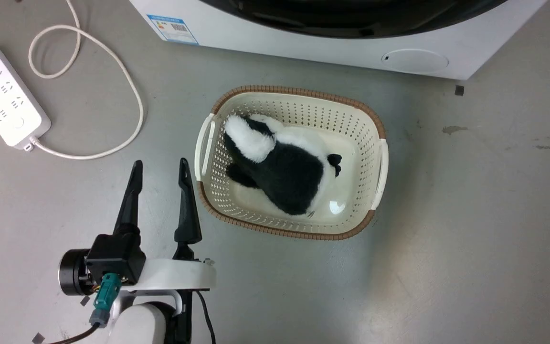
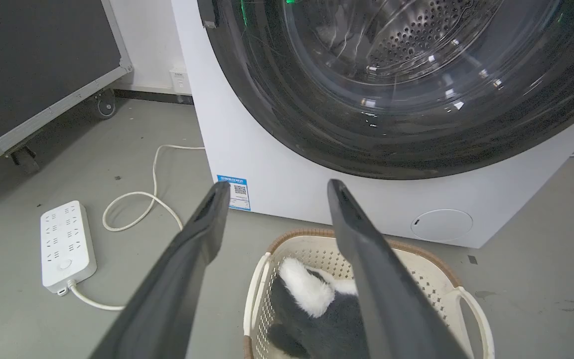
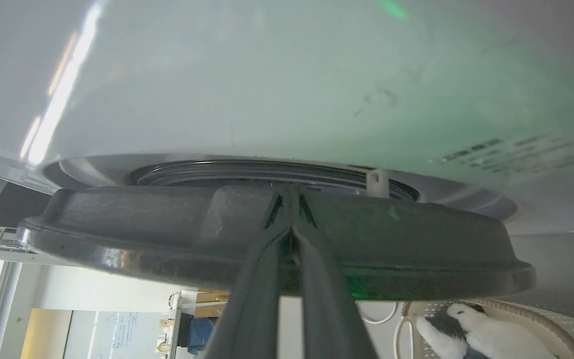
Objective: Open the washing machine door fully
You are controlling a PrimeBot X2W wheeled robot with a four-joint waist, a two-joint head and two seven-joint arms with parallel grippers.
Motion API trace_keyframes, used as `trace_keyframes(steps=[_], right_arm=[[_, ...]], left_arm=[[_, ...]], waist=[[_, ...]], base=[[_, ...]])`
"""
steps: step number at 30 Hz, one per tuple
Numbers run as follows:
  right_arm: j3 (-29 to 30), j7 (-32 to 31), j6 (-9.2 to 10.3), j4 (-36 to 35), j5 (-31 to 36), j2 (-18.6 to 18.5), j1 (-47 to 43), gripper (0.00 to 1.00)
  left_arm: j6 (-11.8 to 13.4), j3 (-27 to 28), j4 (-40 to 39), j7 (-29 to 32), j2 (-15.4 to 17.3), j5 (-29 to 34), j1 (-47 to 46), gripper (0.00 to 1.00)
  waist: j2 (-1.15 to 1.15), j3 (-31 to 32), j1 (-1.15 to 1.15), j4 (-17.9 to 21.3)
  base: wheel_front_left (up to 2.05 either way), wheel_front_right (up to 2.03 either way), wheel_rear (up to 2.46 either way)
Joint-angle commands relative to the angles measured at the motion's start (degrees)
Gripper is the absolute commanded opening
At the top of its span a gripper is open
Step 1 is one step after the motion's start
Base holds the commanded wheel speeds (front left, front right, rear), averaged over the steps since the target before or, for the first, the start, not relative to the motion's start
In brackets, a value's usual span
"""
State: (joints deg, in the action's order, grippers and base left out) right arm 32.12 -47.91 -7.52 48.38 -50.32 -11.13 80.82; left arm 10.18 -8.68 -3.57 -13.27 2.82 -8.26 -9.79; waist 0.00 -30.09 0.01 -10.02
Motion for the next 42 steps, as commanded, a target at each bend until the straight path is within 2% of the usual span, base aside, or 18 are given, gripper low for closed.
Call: trace_keyframes(steps=[1,9,14,20,31,35,42], right_arm=[[1.2,-1.2,0.03,1.4,-0.8,-0.5,2.6,0.0],[5.4,-6.9,0.03,5.0,-1.0,-0.7,6.4,0.0],[7.4,-9.2,0.03,5.2,0.4,-0.1,5.3,0.0],[8.0,-11.7,0.03,2.1,3.0,1.3,-1.8,0.0],[10.8,-17.6,0.03,-5.1,5.0,7.2,-15.5,0.0],[10.2,-20.0,0.03,-7.3,4.3,8.1,-19.9,0.0],[2.1,-18.1,0.03,-2.0,-4.3,8.2,-24.4,0.0]], left_arm=[[0.6,-0.3,-0.2,-0.7,0.1,-0.4,-1.2,1.0],[1.2,-1.2,-0.5,-1.7,0.1,-1.0,-1.9,1.0],[1.2,-1.7,0.0,-1.7,0.1,-1.3,-2.3,1.0],[1.2,-1.2,0.5,-1.7,0.1,-1.3,-1.3,1.0],[-0.4,0.2,1.7,-1.7,0.1,-0.7,1.9,1.0],[-0.9,0.4,2.2,-1.7,0.1,-0.6,3.0,1.0],[-1.4,-0.3,3.3,-1.7,0.1,-1.3,4.1,1.0]], waist=[[0.0,-0.5,-0.01,-0.2],[0.0,-1.9,-0.01,-1.1],[0.0,-1.5,-0.01,-1.4],[0.0,2.4,-0.01,-1.2],[0.0,11.5,-0.01,0.6],[0.0,13.7,-0.01,1.1],[0.0,16.3,-0.01,0.8]], base=[[0.0,0.0,0.0],[0.0,0.0,0.0],[0.0,0.0,0.0],[0.0,0.0,0.0],[0.0,0.0,0.0],[0.0,0.0,0.0],[0.0,0.0,0.0]])
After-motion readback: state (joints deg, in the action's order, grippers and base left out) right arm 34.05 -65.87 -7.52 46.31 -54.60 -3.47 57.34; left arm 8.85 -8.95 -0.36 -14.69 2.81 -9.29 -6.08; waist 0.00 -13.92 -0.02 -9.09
